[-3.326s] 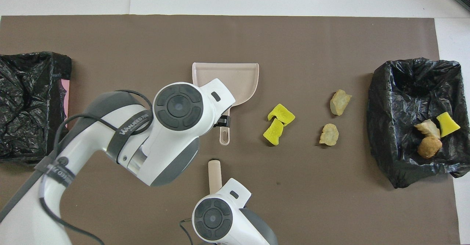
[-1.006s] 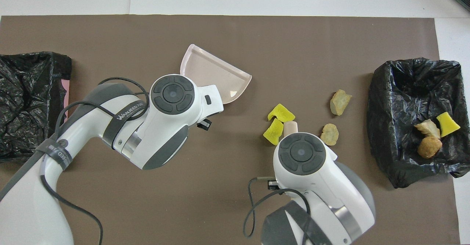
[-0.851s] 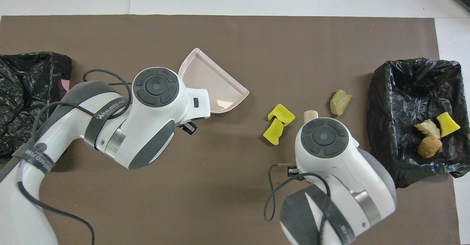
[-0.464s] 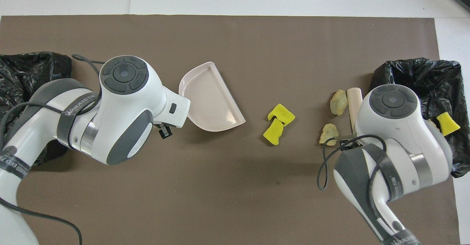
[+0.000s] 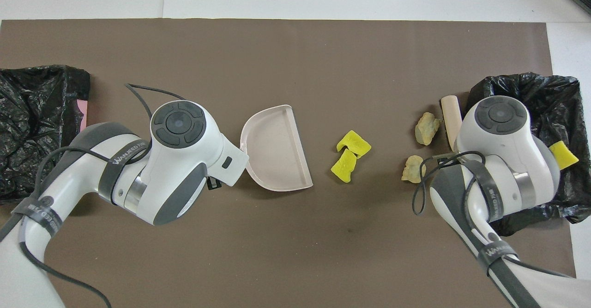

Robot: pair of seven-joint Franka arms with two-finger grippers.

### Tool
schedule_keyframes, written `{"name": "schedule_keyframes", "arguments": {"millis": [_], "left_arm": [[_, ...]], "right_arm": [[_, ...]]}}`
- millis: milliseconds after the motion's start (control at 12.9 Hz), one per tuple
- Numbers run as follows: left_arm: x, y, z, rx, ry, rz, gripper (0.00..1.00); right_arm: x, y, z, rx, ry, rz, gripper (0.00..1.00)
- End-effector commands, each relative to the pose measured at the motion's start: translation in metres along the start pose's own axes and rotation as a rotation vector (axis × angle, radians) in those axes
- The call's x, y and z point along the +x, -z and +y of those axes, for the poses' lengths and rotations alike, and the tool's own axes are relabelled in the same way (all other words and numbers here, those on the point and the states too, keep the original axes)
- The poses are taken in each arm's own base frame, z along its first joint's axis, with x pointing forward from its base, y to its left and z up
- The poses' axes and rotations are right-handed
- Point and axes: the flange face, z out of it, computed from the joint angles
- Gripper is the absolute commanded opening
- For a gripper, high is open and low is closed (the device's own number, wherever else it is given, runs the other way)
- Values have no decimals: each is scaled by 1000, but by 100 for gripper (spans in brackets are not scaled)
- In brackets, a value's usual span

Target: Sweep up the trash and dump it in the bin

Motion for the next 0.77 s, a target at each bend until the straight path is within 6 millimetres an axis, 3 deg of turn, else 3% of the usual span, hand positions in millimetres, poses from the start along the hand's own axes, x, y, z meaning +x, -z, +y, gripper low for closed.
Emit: {"name": "schedule_keyframes", "arguments": {"millis": [0,232,696], "left_arm": [[-6,-1,17,35,-26,6,0],[9,-16,40,30,-74,-6,0],[3,-25,53,31,-84,-30,0]], "right_arm": [[4,2,-33,-22,94,17,0],[-2,6,-77,10,149,4,0],[-28,31,-164,209,238,-23,0]]}}
